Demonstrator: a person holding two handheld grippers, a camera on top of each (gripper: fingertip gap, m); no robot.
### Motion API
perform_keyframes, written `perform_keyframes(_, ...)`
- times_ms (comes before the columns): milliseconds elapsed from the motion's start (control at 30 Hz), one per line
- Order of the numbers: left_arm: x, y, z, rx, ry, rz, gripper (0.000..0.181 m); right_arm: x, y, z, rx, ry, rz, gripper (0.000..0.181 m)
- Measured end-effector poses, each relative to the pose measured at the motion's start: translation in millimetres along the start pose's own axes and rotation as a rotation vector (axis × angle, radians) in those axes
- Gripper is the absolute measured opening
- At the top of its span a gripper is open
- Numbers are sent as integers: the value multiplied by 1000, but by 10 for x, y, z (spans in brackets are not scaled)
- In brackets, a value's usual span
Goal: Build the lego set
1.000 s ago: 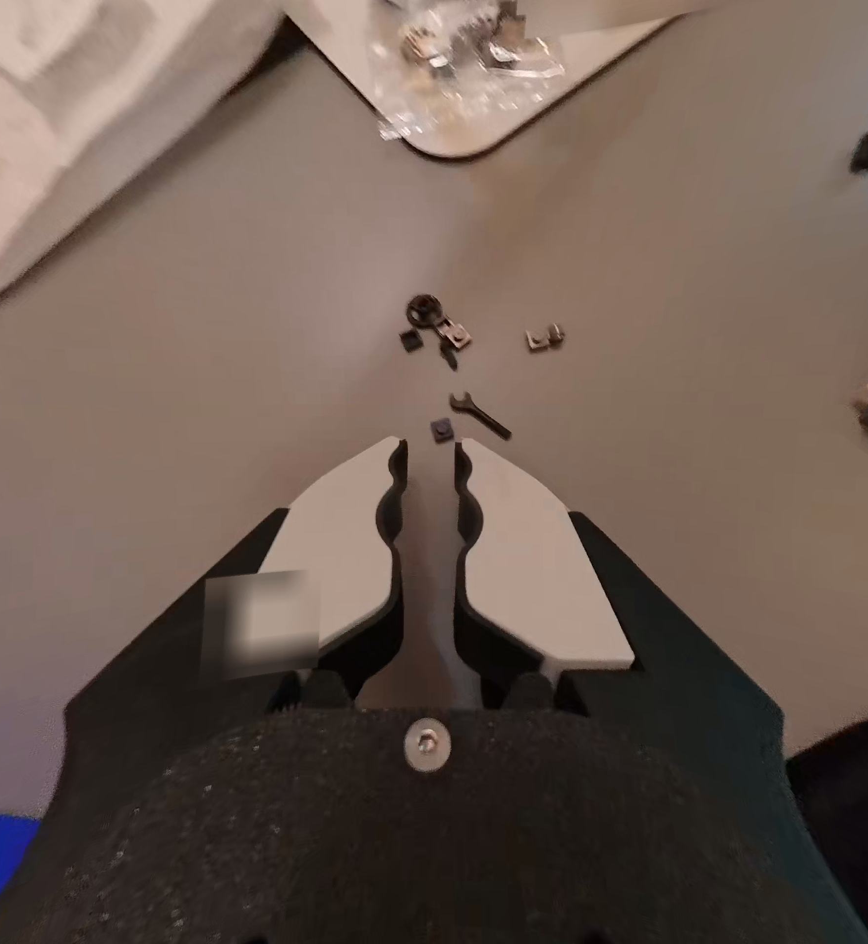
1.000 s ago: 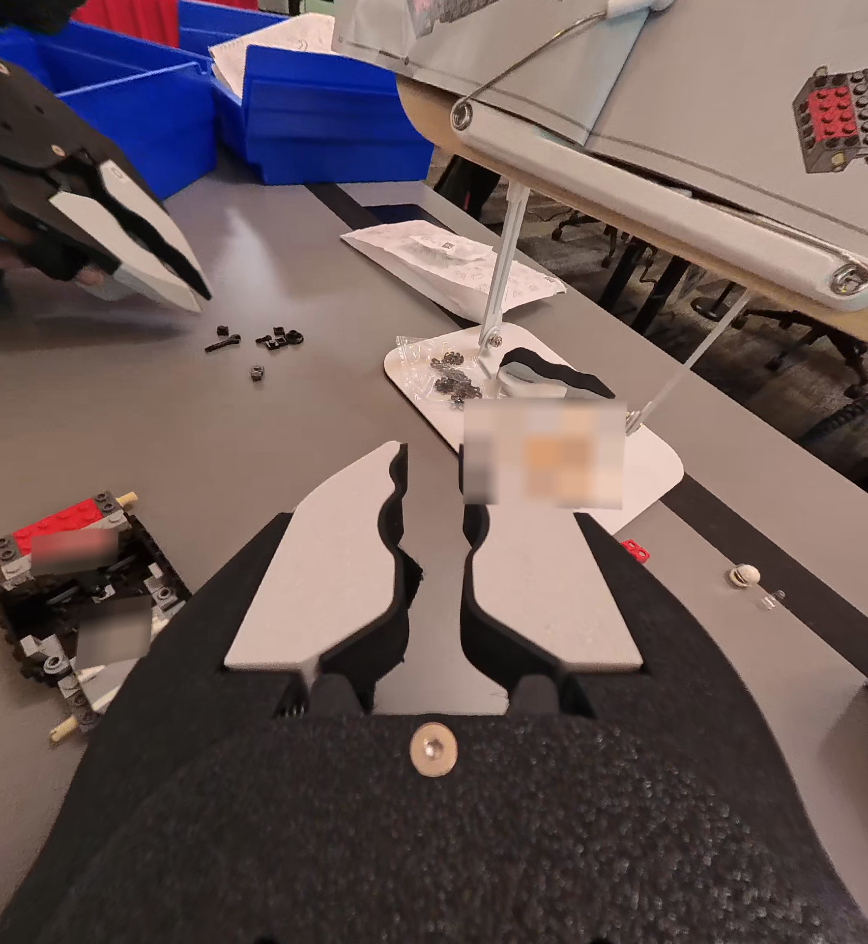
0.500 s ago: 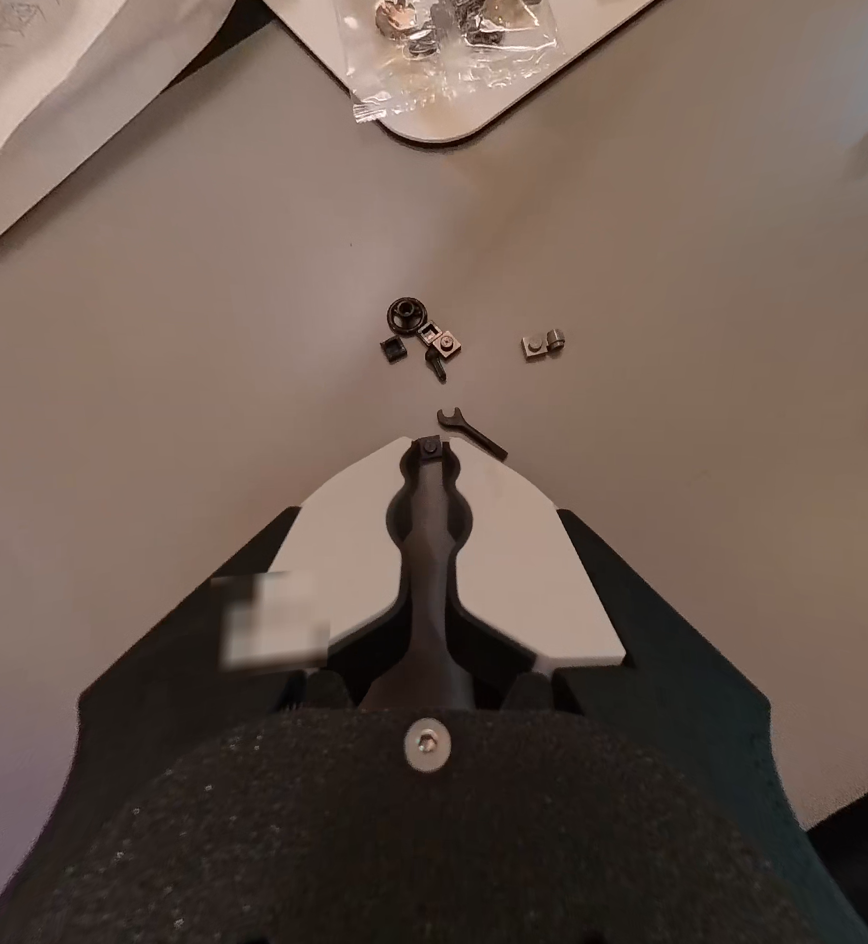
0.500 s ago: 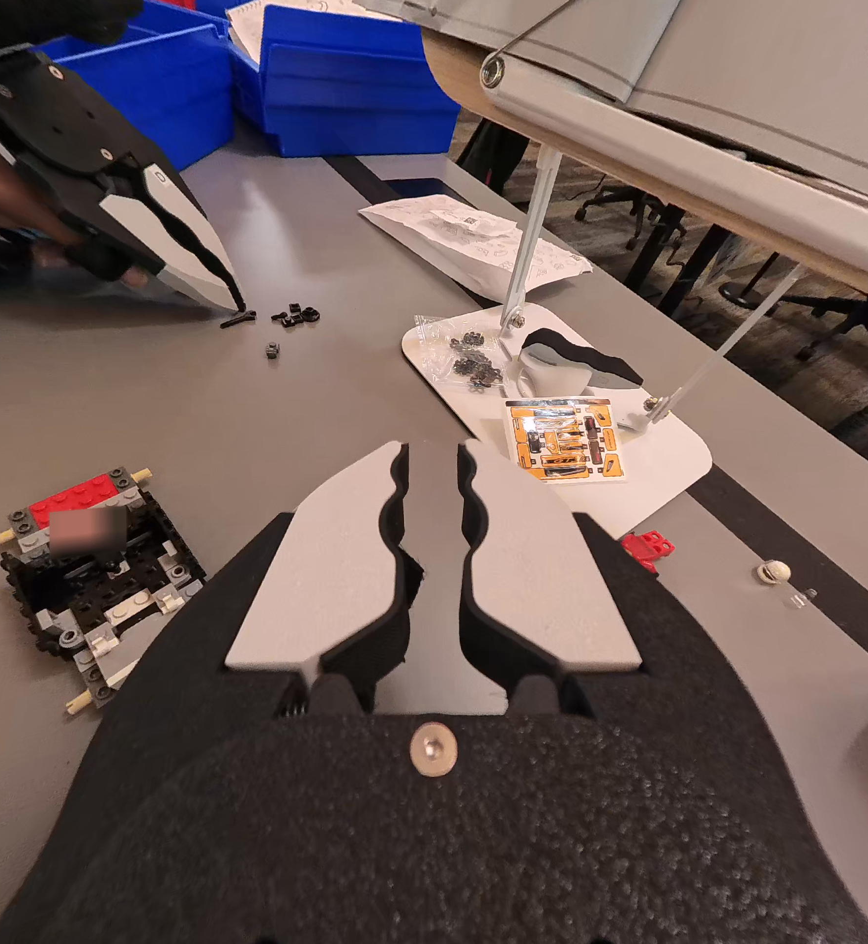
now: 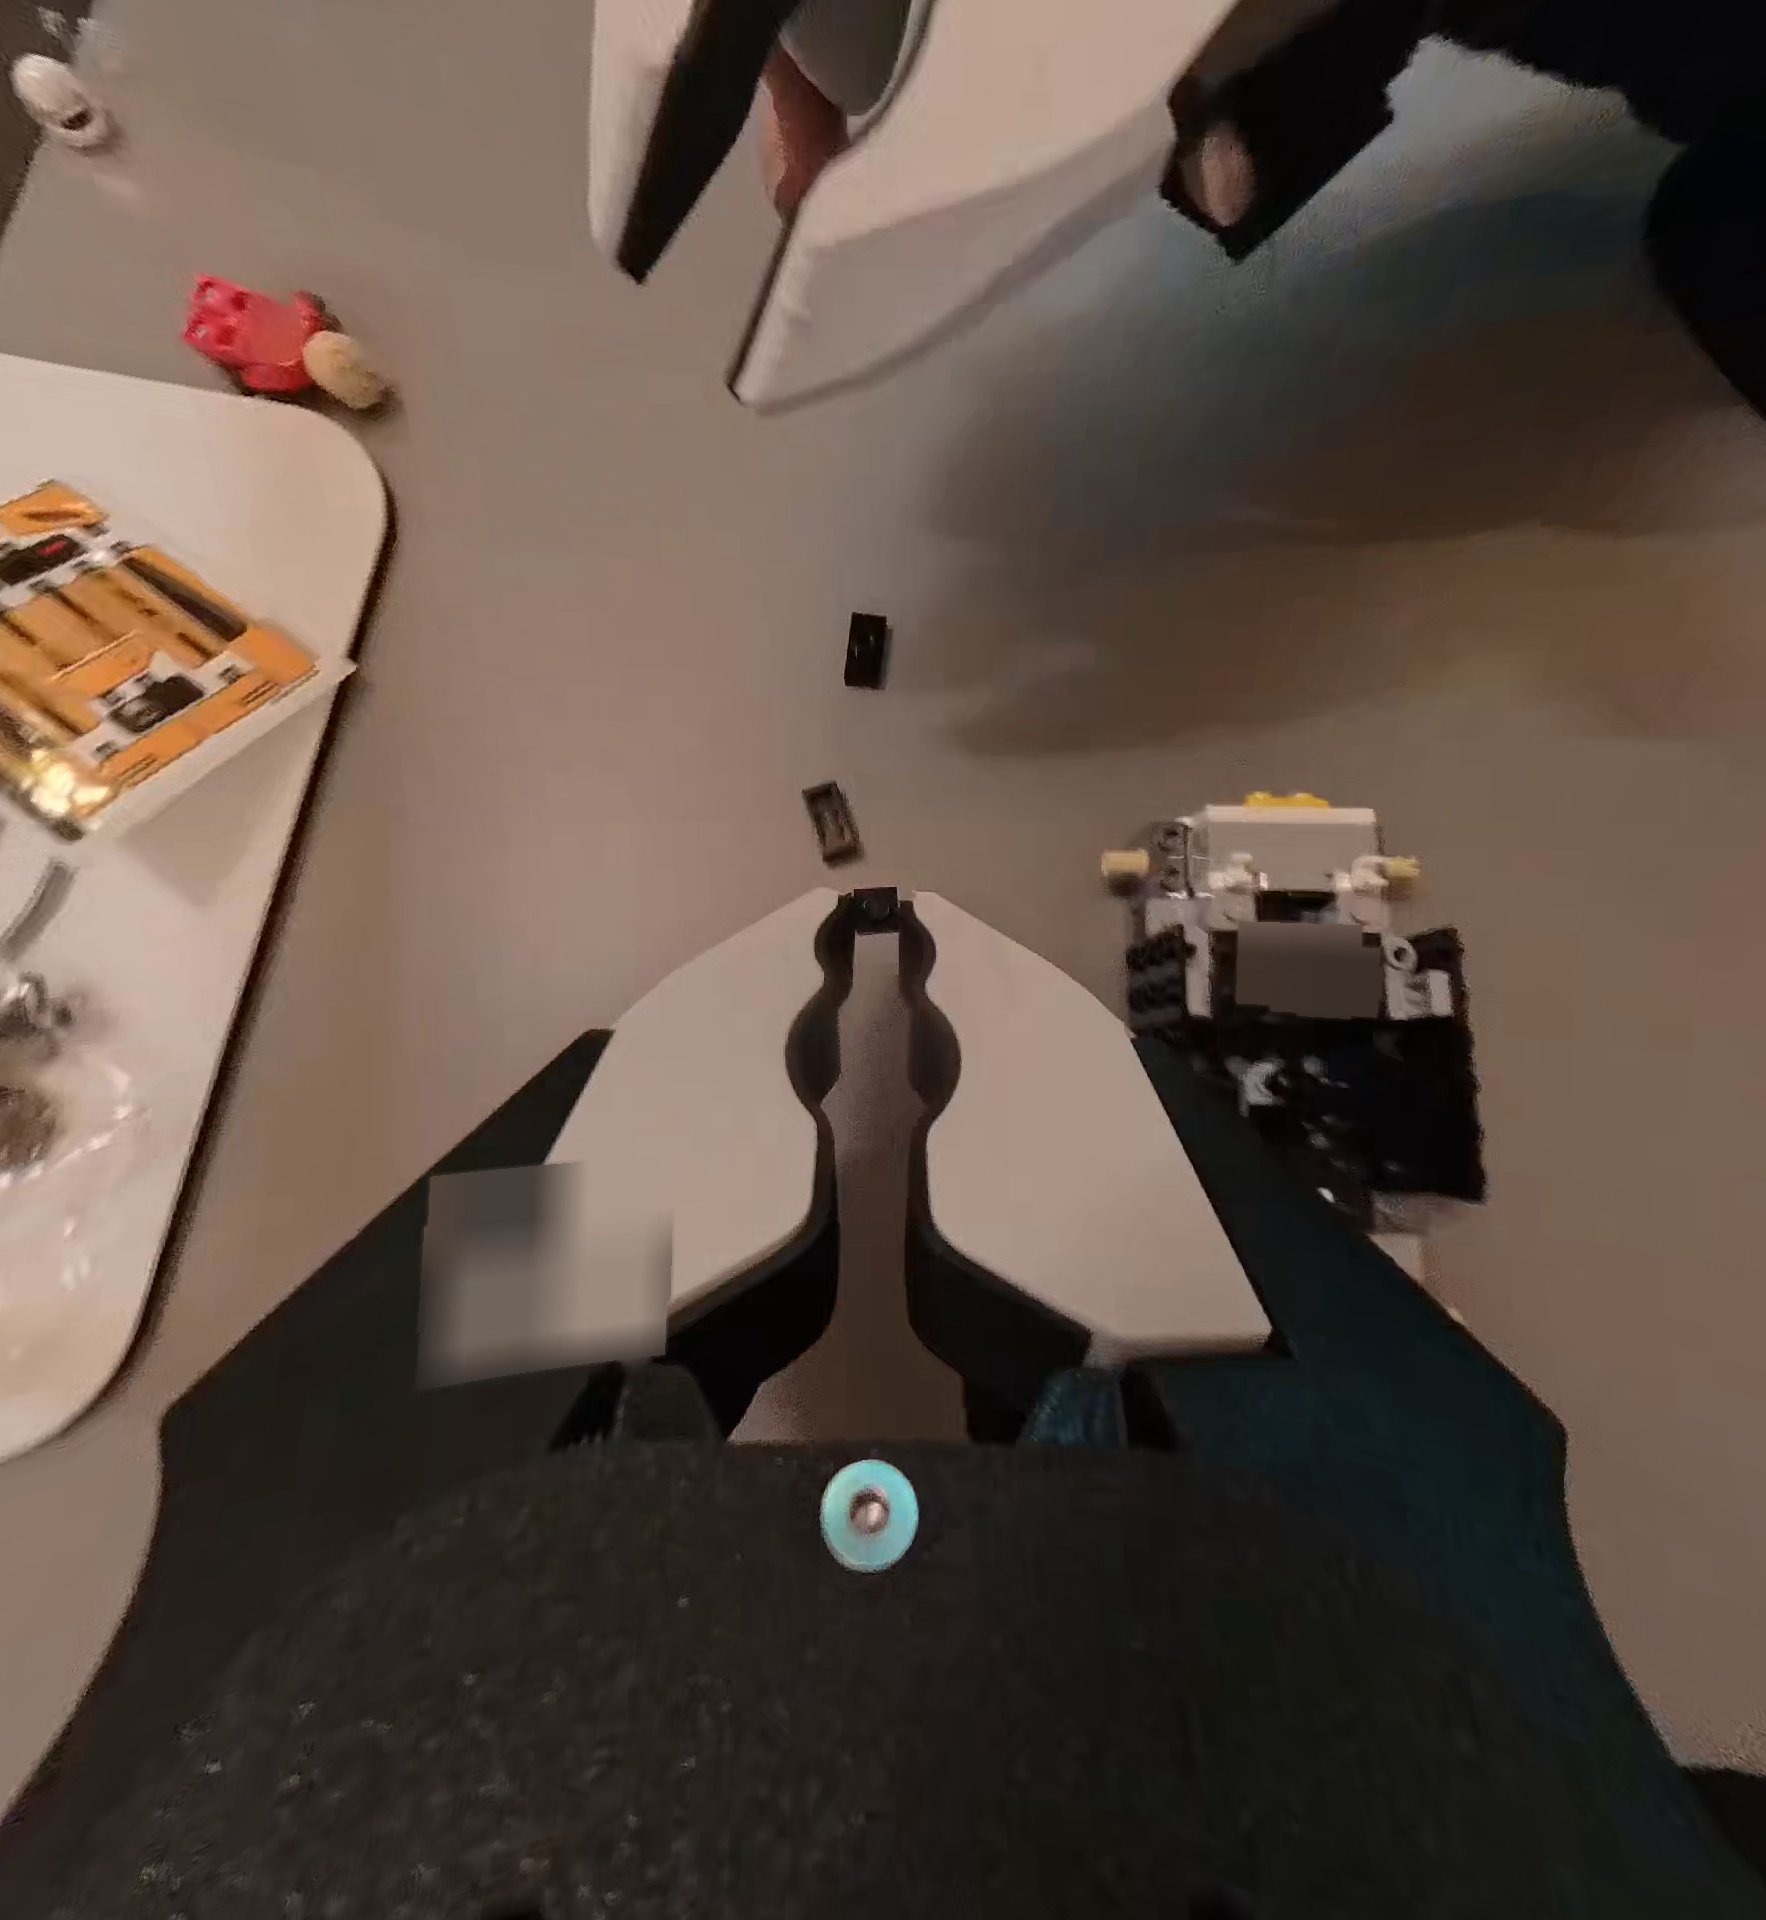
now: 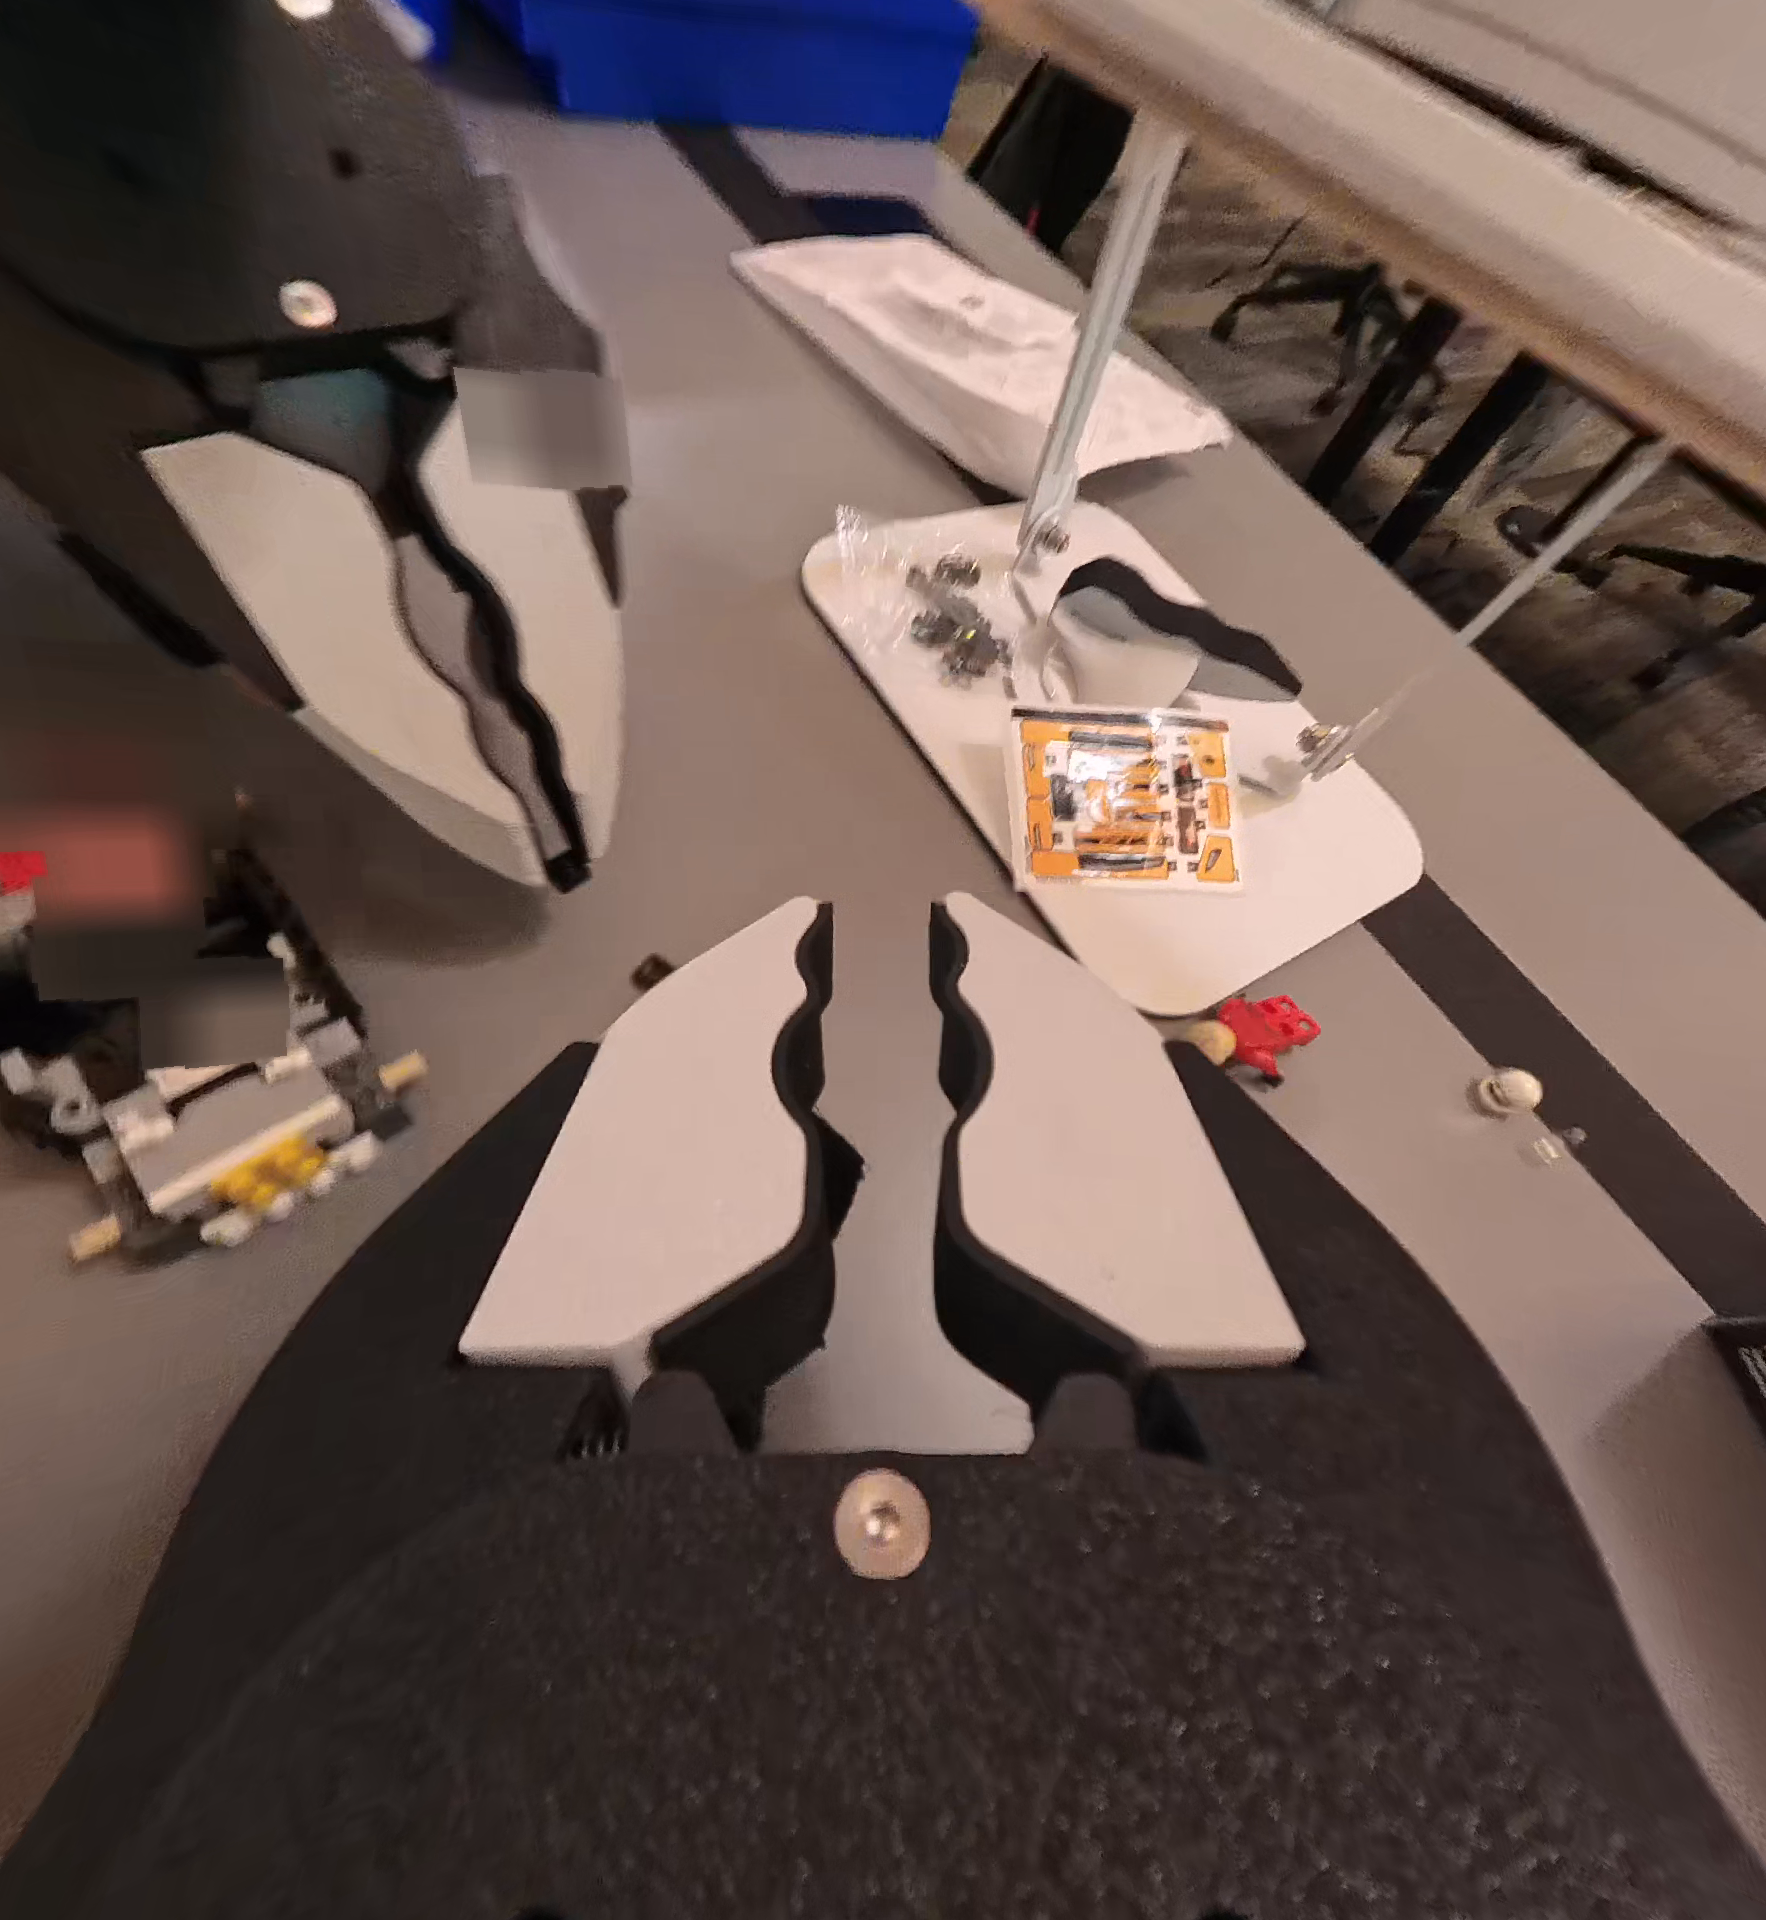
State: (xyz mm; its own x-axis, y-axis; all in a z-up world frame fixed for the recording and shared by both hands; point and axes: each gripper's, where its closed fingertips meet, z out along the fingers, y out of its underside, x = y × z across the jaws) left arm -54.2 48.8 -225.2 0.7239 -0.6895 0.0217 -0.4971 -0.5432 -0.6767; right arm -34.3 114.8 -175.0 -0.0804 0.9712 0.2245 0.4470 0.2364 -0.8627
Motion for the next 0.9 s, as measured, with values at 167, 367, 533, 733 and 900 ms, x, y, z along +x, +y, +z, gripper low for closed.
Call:
perform_keyframes(167, -7, 45, 198, -55, 27, 24, 8, -275, 231, 78, -102, -160, -85, 18)
perform_keyframes(367, 5, 82, 183, -46, 36, 17, 18, -499, 376, 261, -202, -222, -213, 18)
perform_keyframes(533, -20, 126, 136, -43, 21, 19, 18, -473, 438, 361, -262, -258, -256, 18)
perform_keyframes(733, -4, 191, 206, -69, 36, 35, 25, -545, 373, 391, -247, -344, -260, 18)
perform_keyframes(900, -24, 201, 126, -53, 28, 49, 30, -563, 378, 459, -264, -344, -292, 18)
